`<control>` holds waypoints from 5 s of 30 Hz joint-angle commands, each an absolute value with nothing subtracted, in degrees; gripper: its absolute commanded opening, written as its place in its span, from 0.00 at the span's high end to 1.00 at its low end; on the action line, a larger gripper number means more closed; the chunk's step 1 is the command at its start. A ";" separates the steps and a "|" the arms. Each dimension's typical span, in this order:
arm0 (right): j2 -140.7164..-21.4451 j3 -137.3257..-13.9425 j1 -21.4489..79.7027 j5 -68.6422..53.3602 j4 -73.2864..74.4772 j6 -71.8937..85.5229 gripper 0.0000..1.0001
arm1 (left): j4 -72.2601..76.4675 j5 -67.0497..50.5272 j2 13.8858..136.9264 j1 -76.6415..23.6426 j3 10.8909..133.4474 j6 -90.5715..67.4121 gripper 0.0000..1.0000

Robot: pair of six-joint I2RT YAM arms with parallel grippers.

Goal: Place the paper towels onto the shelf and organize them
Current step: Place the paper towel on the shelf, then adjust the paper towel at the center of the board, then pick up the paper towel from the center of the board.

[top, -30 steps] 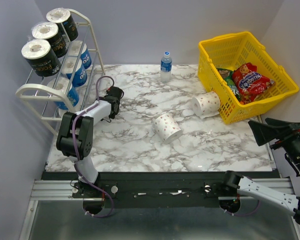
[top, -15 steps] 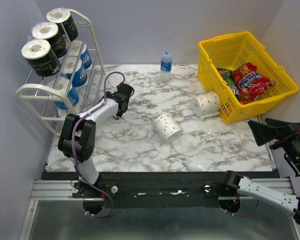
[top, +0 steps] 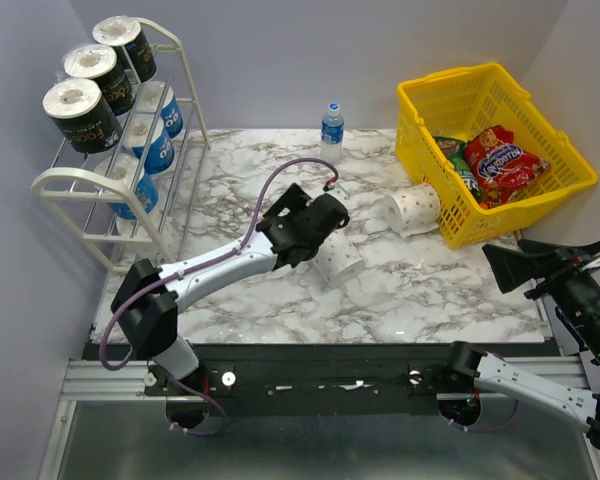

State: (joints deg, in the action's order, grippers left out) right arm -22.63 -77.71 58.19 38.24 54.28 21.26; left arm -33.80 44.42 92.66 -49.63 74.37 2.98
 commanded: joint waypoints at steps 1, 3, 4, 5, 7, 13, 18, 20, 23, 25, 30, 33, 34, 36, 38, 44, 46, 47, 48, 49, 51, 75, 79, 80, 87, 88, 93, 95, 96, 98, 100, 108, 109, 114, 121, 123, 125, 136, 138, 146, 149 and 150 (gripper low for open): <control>-21.89 -75.94 58.62 38.06 56.69 22.68 0.00 | -22.18 33.14 86.66 -57.38 72.69 -3.33 0.01; -20.13 -75.24 58.54 37.36 54.85 21.89 0.00 | -20.31 38.48 88.14 -60.63 72.25 -3.34 0.01; -19.43 -74.63 58.54 37.18 54.23 21.54 0.00 | -18.21 39.98 89.02 -63.25 72.16 -2.82 0.01; -18.38 -74.45 58.62 37.00 53.18 21.01 0.00 | -17.50 42.69 90.34 -64.15 72.25 -1.86 0.02; -17.58 -74.09 58.54 36.83 52.30 19.96 0.00 | -16.09 48.41 94.99 -66.52 73.12 -0.27 0.08; -15.91 -74.97 58.54 38.32 52.56 17.84 0.00 | -16.86 50.18 105.20 -69.96 77.07 1.68 0.12; -13.10 -73.31 58.54 39.90 52.03 17.84 0.00 | -17.85 52.38 110.03 -69.96 78.05 0.44 0.04; -12.14 -73.04 58.62 40.16 51.25 17.41 0.00 | -16.96 52.04 111.00 -69.96 78.05 1.58 0.04; -11.78 -72.95 58.62 41.39 51.07 16.44 0.00 | -17.40 52.73 111.53 -70.49 78.75 1.32 0.04; -11.95 -72.86 58.54 41.83 51.06 16.00 0.00 | -17.57 53.78 110.66 -71.10 79.10 1.32 0.04; -12.04 -72.34 58.54 41.84 50.71 15.73 0.00 | -21.00 56.52 107.50 -71.63 82.52 2.37 0.04; -12.04 -71.54 58.62 41.40 50.36 15.82 0.00 | -19.86 53.27 106.00 -71.81 81.74 1.68 0.04; -11.95 -71.46 58.54 41.31 50.36 16.08 0.00 | -20.21 52.91 106.00 -71.98 81.39 1.32 0.04; -11.87 -71.37 58.54 41.05 50.45 16.61 0.00 | -19.95 52.47 106.43 -72.68 80.25 1.23 0.04; -11.52 -71.28 58.54 40.78 50.36 16.70 0.00 | -20.39 52.82 107.31 -73.47 80.16 1.67 0.04; -11.69 -71.28 58.54 39.99 50.97 16.96 0.00 | -23.03 54.50 111.00 -75.06 82.79 1.14 0.02; -11.78 -71.63 58.54 39.64 51.41 17.23 0.00 | -23.11 54.23 110.92 -75.23 83.41 0.97 0.01; -11.78 -71.80 58.54 39.64 51.68 17.31 0.00 | -23.20 53.97 110.92 -75.23 83.67 0.71 0.01; -11.78 -71.89 58.62 39.73 51.85 17.49 0.00 | -23.29 53.53 111.09 -75.23 83.85 0.62 0.01; -11.69 -71.89 58.54 39.81 51.86 17.58 0.00 | -23.47 53.87 111.35 -75.15 83.93 0.70 0.01; -11.25 -71.81 58.54 39.73 51.68 17.84 0.00 | -23.47 55.62 112.40 -75.23 83.24 0.27 0.01; -12.39 -70.76 58.54 40.51 49.49 16.79 0.00 | -23.03 59.76 118.04 -70.31 80.42 -0.44 0.31; -12.30 -70.49 58.62 40.25 48.69 16.35 0.00 | -27.22 58.89 115.93 -69.96 82.34 -1.31 0.44; -12.48 -70.66 58.54 40.25 48.95 16.43 0.00 | -28.12 58.10 115.06 -69.70 82.88 -1.67 0.45; -11.60 -71.37 58.62 39.82 49.75 16.96 0.00 | -33.74 43.70 102.68 -62.41 84.11 -8.52 0.48; -11.43 -71.45 58.54 39.90 50.01 17.22 0.00 | -34.36 42.20 101.44 -61.71 84.29 -8.79 0.49; -10.90 -71.81 58.54 39.73 51.15 17.93 0.00 | -36.82 29.22 95.99 -54.68 85.52 -14.04 0.49; -10.81 -72.07 58.62 39.73 51.24 18.02 0.00 | -38.49 26.99 95.28 -53.09 86.22 -15.55 0.49; -10.72 -72.24 58.62 39.81 51.33 18.02 0.00 | -38.93 25.68 94.84 -51.52 86.22 -16.25 0.49; -10.64 -72.42 58.54 39.90 51.33 17.76 0.00 | -39.02 21.90 94.66 -49.76 84.99 -18.27 0.49; -10.63 -72.77 58.54 39.82 51.33 17.58 0.00 | -39.72 21.88 94.66 -48.78 83.85 -18.72 0.48; -10.46 -72.60 58.54 39.55 51.59 17.49 0.00 | -35.94 23.03 95.87 -54.32 84.54 -5.38 0.19; -10.46 -72.68 58.54 39.64 51.50 17.40 0.00 | -37.86 22.77 97.11 -54.32 86.90 -5.27 0.17; -10.37 -73.47 58.62 39.81 52.03 17.49 0.00 | -36.39 19.33 101.15 -54.67 87.10 -4.22 0.14; -10.37 -73.57 58.62 40.08 52.65 17.84 0.00 | -34.63 25.39 105.73 -54.67 86.48 -2.20 0.16; -10.37 -73.48 58.62 40.17 52.65 17.84 0.00 | -33.40 26.19 106.69 -54.67 86.14 -1.58 0.17; -10.46 -73.39 58.62 40.17 52.65 17.93 0.00 | -32.87 27.76 107.22 -54.67 85.61 -1.41 0.18; -10.90 -72.60 58.62 40.69 51.85 17.49 0.00 | -26.37 31.64 107.05 -54.49 81.57 2.37 0.33; -11.07 -72.69 58.62 40.78 51.77 17.49 0.00 | -25.93 32.43 107.14 -54.49 81.30 2.11 0.38; -12.39 -73.12 58.54 41.04 51.86 17.23 0.00 | -28.21 45.25 106.96 -51.34 81.56 6.14 0.52; -13.71 -73.56 58.62 41.48 51.77 16.79 0.00 | -27.17 47.45 106.35 -46.87 81.21 8.78 0.53; -14.41 -73.74 58.54 41.57 51.68 16.70 0.00 | -26.81 49.20 106.17 -45.63 81.21 10.53 0.53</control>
